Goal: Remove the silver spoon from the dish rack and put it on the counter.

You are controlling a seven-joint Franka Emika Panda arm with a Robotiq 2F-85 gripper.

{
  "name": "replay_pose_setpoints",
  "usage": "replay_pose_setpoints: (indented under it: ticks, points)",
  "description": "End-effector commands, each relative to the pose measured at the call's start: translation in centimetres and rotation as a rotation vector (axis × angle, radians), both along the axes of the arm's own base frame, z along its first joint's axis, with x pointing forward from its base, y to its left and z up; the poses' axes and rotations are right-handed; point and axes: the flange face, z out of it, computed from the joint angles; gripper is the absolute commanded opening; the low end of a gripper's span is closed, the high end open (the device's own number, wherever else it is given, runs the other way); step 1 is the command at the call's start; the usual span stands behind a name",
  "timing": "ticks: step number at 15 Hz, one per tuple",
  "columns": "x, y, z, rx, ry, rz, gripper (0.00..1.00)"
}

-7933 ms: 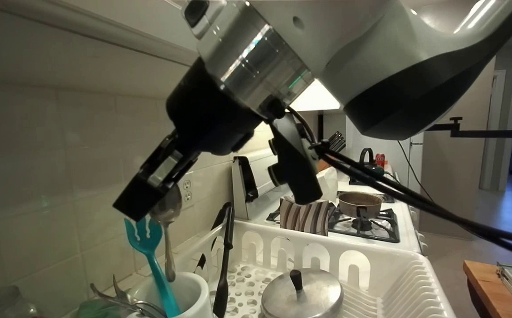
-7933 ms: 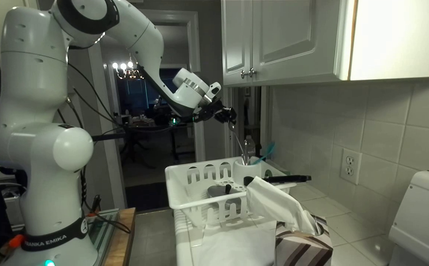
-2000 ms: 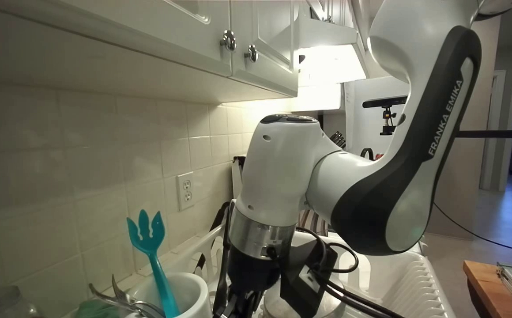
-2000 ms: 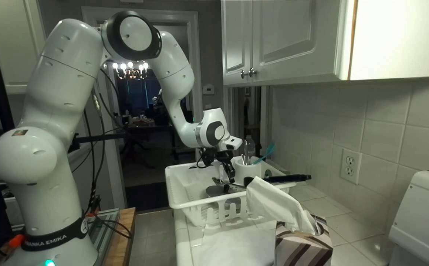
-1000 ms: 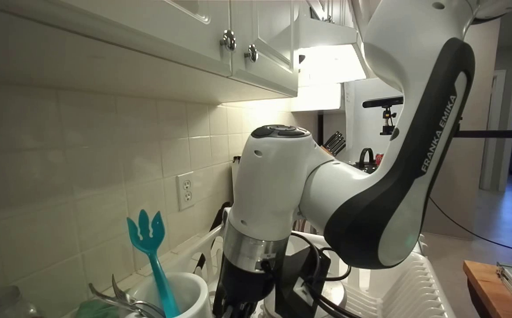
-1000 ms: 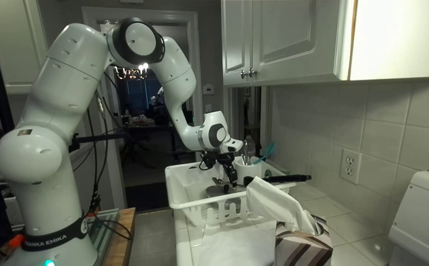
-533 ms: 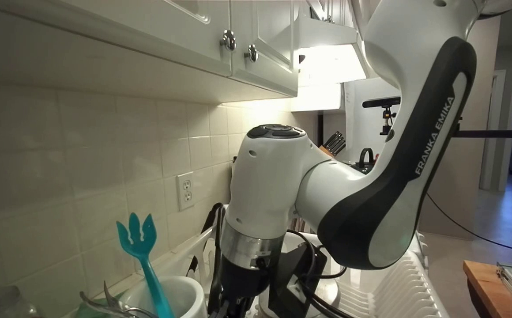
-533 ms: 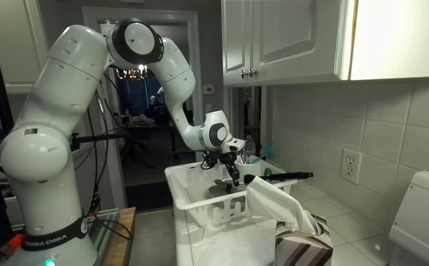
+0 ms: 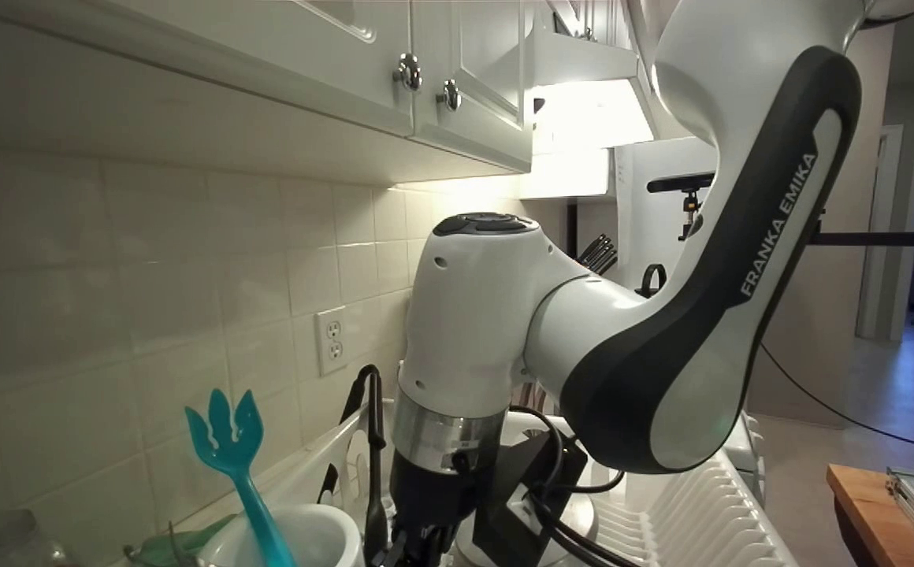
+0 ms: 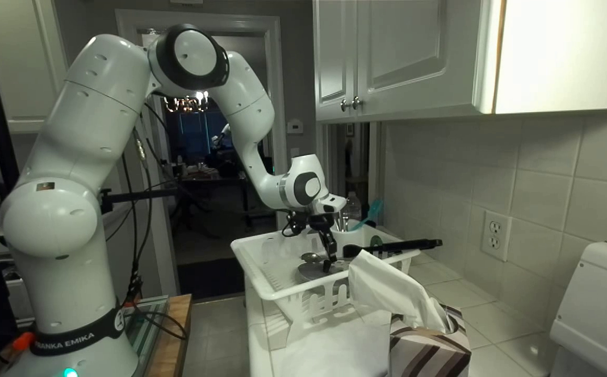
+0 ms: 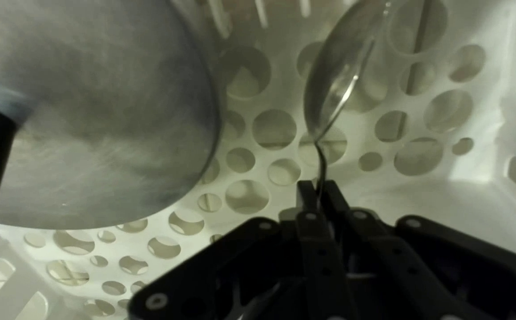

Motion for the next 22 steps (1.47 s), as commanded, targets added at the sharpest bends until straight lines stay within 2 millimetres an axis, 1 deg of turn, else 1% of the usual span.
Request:
replay_pose_setpoints:
  ticks: [1,5,8,12,15,17,20,22]
  points:
    - [0.2,-0.4,0.7,0.001,0.03,-0.096,0.02]
    - [0.7,-1.0,0.8,0.011,0.014,-0.191,0.02]
    - [0.4,-1.2,1.4,0.004,0.007,-0.211,0.02]
    - [-0.3,-0.1,3.0,-0.011,-0.004,-0.089,0.02]
    - [-0.9,0.2,4.6,-0.044,-0.001,-0.075,0.02]
    - [-1.3,0.0,5.0,-0.057,0.053,-0.107,0.02]
    - [-1.9,-0.5,4.5,-0.103,0.176,-0.138,0.02]
    - [-2.2,-0.7,4.1,-0.118,0.227,-0.149,0.02]
